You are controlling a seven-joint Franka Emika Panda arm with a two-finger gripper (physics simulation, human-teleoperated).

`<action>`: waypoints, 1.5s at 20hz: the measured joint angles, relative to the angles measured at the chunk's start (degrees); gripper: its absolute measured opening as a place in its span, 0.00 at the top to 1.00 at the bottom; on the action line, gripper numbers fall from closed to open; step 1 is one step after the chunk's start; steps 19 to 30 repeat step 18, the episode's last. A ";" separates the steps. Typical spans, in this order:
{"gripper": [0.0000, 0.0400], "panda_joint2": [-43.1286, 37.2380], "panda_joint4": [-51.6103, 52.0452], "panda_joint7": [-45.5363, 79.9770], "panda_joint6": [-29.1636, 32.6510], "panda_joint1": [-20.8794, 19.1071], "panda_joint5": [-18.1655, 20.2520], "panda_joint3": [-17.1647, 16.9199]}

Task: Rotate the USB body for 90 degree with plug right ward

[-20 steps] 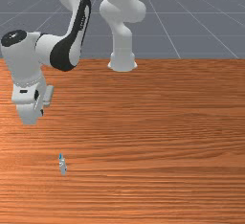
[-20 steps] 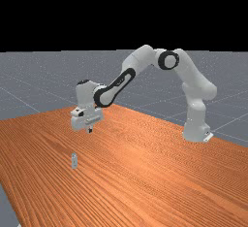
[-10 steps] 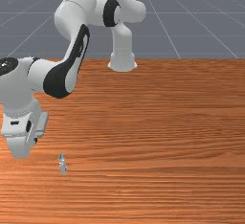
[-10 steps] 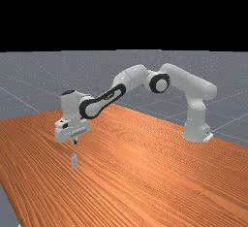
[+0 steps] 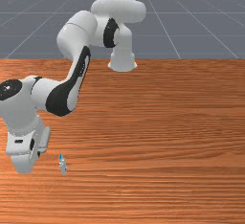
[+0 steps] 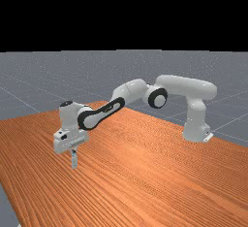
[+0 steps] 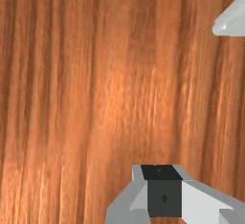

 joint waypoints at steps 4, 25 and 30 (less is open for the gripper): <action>1.00 0.14 -0.07 0.00 -0.01 0.00 0.00 0.00; 1.00 -14.12 -26.64 9.05 11.80 7.95 0.35 0.29; 1.00 -14.12 -26.64 9.05 11.80 7.95 0.35 0.29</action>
